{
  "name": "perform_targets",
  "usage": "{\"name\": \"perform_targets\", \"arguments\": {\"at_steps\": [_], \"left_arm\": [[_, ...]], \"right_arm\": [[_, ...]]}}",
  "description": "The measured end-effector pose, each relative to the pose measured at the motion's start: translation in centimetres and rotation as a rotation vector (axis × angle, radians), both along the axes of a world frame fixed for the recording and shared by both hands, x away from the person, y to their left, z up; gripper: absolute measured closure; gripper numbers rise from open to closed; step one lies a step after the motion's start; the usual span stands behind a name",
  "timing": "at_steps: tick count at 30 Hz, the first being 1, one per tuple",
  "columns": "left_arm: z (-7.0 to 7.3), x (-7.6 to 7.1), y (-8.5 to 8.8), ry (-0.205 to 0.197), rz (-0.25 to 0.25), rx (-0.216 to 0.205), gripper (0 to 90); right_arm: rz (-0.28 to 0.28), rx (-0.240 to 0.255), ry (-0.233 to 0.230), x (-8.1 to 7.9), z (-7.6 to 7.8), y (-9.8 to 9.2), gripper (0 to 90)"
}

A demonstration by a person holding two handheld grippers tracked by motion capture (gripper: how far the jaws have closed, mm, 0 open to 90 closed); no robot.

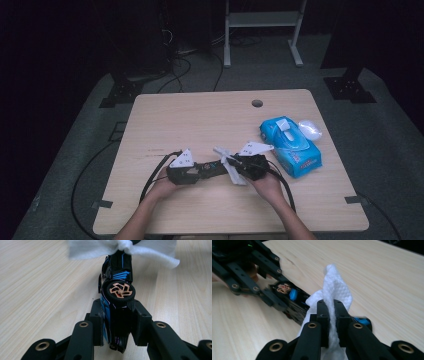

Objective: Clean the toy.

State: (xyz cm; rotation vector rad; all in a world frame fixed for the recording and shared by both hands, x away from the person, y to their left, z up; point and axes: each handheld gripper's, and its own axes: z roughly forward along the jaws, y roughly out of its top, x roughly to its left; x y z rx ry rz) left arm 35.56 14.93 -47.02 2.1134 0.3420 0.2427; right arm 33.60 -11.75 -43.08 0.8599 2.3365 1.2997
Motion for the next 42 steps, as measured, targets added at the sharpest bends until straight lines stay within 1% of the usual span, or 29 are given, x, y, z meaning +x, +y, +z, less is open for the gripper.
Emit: {"name": "perform_targets", "arguments": {"at_steps": [1,2,3,4,5,6,8,9,11,13,14,16,18,20,22,24,27,29,31,33,34,36,37,38,39,40,42], "left_arm": [[0.0,0.0,0.0,-0.004,-0.002,0.002,67.4],[0.0,0.0,0.0,-0.004,-0.002,0.003,67.4],[0.0,0.0,0.0,-0.003,-0.001,0.004,67.4],[0.0,0.0,0.0,-0.003,-0.001,0.004,67.4],[0.0,0.0,0.0,-0.001,-0.001,0.001,67.5],[0.0,0.0,0.1,-0.002,-0.002,0.001,67.5],[0.0,0.0,0.0,-0.003,-0.004,0.002,67.5],[0.0,0.0,0.0,-0.004,-0.004,0.003,67.4],[0.0,0.0,0.0,-0.005,-0.005,0.006,67.5],[0.0,0.0,0.0,-0.004,-0.004,0.005,67.5],[0.0,0.0,0.0,-0.002,-0.004,0.004,67.4],[0.0,0.1,0.1,0.0,-0.004,0.005,67.5],[0.0,0.1,0.1,0.0,-0.003,0.003,67.6],[0.0,0.1,0.1,0.0,-0.004,0.004,67.5],[0.0,0.2,0.1,0.005,-0.004,0.0,67.6],[0.0,0.2,0.0,0.004,-0.002,0.002,67.6],[0.0,0.2,0.0,0.004,-0.003,0.008,67.6],[0.2,0.2,0.0,0.0,-0.008,0.021,67.7],[0.2,0.2,0.2,0.002,-0.008,0.023,67.7],[0.3,0.1,0.5,0.002,-0.009,0.026,67.8],[0.3,0.1,0.6,0.002,-0.01,0.03,67.8],[0.4,0.2,0.7,0.0,-0.017,0.039,67.9],[0.4,0.2,0.8,0.003,-0.017,0.036,67.9],[0.4,0.2,0.8,0.004,-0.017,0.035,67.9],[0.4,0.2,0.8,0.005,-0.016,0.034,67.9],[0.4,0.2,0.8,0.005,-0.016,0.034,67.9],[0.4,0.3,0.8,0.006,-0.016,0.036,67.9]], "right_arm": [[0.03,0.023,0.03,0.0,0.1,0.6,84.6],[0.045,0.024,0.029,0.0,0.0,1.1,84.6],[0.058,0.007,0.019,0.0,0.0,1.6,84.5],[0.06,-0.007,0.008,-0.1,0.0,2.0,84.6],[0.06,-0.009,0.007,-0.1,0.0,2.0,84.6],[0.054,-0.012,0.004,0.1,0.0,1.8,84.6],[0.013,-0.025,-0.007,0.3,0.1,1.0,84.6],[-0.008,-0.016,0.001,0.5,0.1,0.5,84.7],[-0.019,-0.012,0.01,0.6,0.1,0.0,84.6],[-0.017,-0.008,0.009,0.4,0.1,0.3,84.6],[-0.002,0.0,0.017,0.4,0.1,0.5,84.6],[0.008,-0.01,-0.001,0.3,0.0,1.0,84.6],[0.01,0.005,0.014,0.4,-0.1,0.8,84.6],[-0.009,0.006,0.004,0.5,-0.1,0.2,84.6],[-0.042,-0.009,-0.008,0.5,0.0,-0.5,84.6],[-0.05,0.005,0.003,0.6,-0.1,-0.8,84.6],[-0.038,0.012,0.002,0.4,-0.1,0.0,84.6],[-0.004,0.026,0.008,0.2,-0.2,1.0,84.6],[0.016,0.022,-0.003,0.1,-0.3,2.0,84.6],[0.026,0.021,-0.007,0.1,-0.3,2.3,84.6],[0.023,0.021,-0.004,0.2,-0.3,2.2,84.6],[0.003,0.014,-0.015,0.2,-0.3,1.7,84.6],[-0.012,0.005,-0.024,0.3,-0.3,1.3,84.7],[-0.032,0.014,-0.024,0.3,-0.3,0.8,84.6],[-0.042,0.007,-0.027,0.4,-0.3,0.5,84.6],[-0.049,0.009,-0.021,0.4,-0.3,0.3,84.6],[-0.045,0.011,-0.022,0.4,-0.2,0.5,84.7]]}}
